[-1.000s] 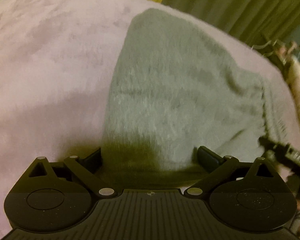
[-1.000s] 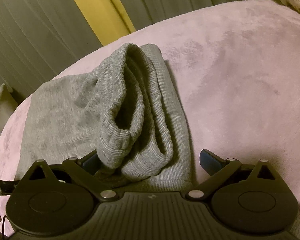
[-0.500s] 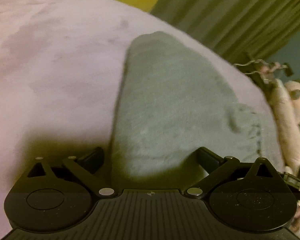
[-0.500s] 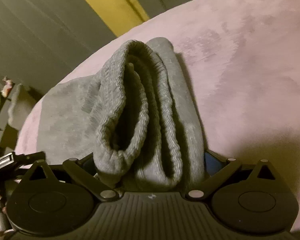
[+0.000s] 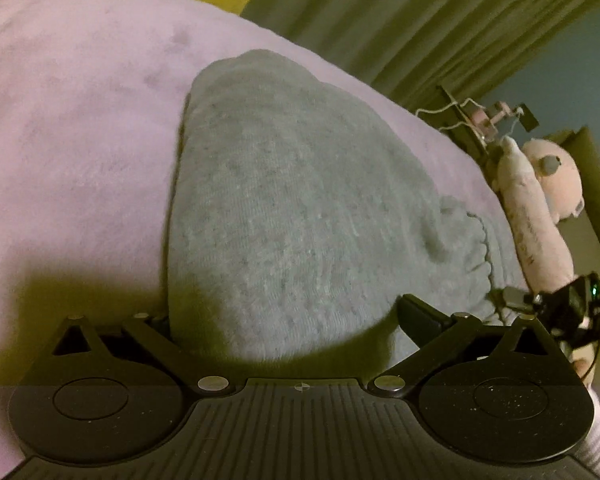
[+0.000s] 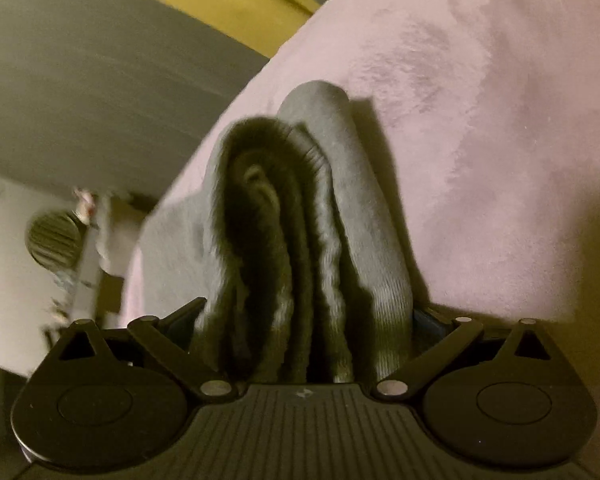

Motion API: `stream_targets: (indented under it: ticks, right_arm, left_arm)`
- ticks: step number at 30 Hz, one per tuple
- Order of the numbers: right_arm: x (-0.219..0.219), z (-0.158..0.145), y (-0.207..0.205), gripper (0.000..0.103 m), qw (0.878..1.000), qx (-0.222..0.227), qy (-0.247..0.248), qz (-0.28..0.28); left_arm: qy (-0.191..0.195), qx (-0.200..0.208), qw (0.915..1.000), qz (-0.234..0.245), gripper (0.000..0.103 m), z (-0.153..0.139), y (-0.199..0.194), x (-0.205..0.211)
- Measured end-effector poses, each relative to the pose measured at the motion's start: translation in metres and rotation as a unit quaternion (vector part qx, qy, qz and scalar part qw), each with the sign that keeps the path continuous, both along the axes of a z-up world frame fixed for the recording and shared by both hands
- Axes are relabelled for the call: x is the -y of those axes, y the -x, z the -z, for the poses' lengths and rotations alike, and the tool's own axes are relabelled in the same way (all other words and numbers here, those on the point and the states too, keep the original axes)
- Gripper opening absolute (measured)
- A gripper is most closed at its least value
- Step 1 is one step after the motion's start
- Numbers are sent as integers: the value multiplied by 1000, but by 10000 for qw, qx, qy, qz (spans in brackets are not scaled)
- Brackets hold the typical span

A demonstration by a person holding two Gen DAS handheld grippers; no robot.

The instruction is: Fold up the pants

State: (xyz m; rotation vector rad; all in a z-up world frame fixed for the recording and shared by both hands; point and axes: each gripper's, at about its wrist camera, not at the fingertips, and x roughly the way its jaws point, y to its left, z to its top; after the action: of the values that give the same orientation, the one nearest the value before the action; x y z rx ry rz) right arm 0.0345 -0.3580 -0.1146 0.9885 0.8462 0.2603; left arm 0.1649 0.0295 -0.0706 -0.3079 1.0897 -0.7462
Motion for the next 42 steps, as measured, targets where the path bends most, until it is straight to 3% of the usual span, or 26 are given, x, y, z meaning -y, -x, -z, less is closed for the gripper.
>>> stream_targets:
  ticks: [5, 10, 18, 22, 32, 37, 40, 42]
  right_arm:
    - [2, 3, -11, 101, 9997, 141, -160, -155]
    - [-7, -1, -31, 101, 9986, 242, -144, -446]
    - [-15, 0, -52, 101, 9968, 304, -270, -683]
    - [-20, 1, -63, 101, 9962, 263, -241, -789]
    - [-21, -1, -51, 100, 9969, 315, -197, -687]
    - [-27, -5, -51, 94, 9985, 178, -41, -517]
    - [-31, -8, -50, 89, 9997, -92, -53, -218]
    - [-36, -12, -50, 87, 9998, -183, 61, -95]
  left_arm:
    - [-116, -77, 9999, -9, 103, -4, -6, 7]
    - [190, -293, 9992, -193, 103, -1, -14, 3]
    - [62, 185, 9993, 306, 103, 1, -6, 19]
    - [189, -2, 9997, 181, 103, 3, -12, 20]
    - [-27, -17, 9998, 186, 103, 1, -12, 26]
    - [-137, 143, 9995, 259, 103, -1, -6, 30]
    - [-235, 203, 9993, 211, 95, -3, -4, 30]
    - [-286, 205, 9993, 156, 84, -4, -4, 29]
